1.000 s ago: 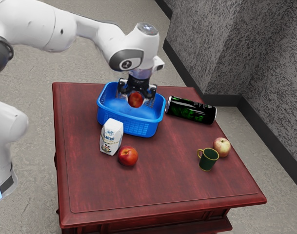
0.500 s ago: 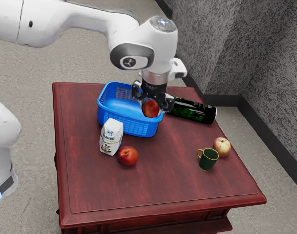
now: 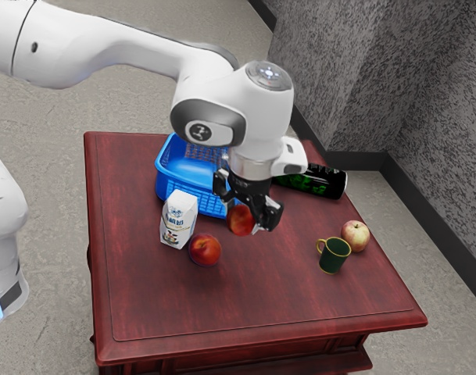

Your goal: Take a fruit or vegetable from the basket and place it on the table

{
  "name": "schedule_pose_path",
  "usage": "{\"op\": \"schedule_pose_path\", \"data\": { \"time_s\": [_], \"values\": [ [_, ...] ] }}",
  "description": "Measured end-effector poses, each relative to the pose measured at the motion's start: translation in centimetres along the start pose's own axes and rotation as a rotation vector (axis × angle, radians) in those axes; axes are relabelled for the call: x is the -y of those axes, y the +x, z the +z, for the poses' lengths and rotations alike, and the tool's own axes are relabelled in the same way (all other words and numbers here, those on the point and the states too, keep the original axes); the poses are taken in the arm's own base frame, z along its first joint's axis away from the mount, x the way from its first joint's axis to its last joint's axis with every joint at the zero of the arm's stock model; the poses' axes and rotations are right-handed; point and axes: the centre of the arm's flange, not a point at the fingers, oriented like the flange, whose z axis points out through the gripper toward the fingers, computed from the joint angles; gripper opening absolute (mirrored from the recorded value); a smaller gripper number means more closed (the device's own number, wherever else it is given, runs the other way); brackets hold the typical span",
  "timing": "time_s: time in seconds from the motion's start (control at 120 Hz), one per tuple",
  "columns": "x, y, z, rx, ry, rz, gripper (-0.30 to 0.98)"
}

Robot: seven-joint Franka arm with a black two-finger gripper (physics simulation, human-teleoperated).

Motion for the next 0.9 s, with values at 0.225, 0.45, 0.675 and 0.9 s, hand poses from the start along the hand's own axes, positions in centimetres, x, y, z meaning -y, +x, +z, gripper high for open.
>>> {"op": "schedule_pose_path", "data": {
  "time_s": [0.225,0.45,0.675,0.9],
  "values": [
    [-0.8,0.2,2.0,0.029,-0.019,0.008,0.4],
    [-2.5,-0.3,2.6,0.016,-0.083,0.033,0.41],
    [-2.6,1.5,5.6,0.09,-0.108,-0.003,0.4],
    [-2.5,3.2,7.4,0.126,-0.122,-0.029,0.4]
  ]
}}
